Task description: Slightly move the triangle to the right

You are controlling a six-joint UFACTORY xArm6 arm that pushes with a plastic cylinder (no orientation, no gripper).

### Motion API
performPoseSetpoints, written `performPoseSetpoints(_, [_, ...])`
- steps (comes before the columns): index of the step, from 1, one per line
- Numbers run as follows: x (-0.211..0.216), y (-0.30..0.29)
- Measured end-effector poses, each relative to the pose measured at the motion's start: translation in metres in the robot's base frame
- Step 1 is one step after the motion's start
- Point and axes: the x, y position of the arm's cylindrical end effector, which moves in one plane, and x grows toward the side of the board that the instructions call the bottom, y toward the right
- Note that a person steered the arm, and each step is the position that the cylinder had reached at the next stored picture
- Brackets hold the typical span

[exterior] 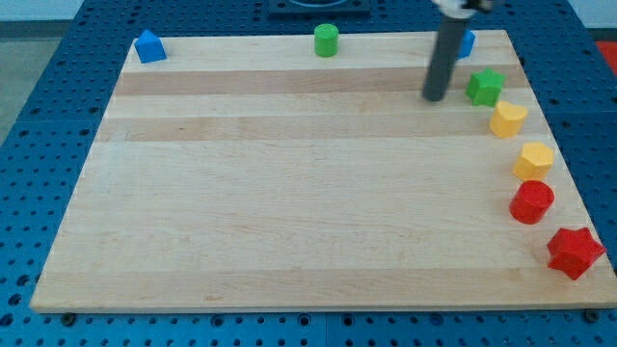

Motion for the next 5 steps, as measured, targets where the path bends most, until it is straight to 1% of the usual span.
performPoseSetpoints(1, [-0.002, -0.095])
performPoseSetpoints(3, [-0.015, -0.323])
performPoseSetpoints(4, [-0.059, -0.399])
performPoseSetpoints(5, [-0.106, -0.431])
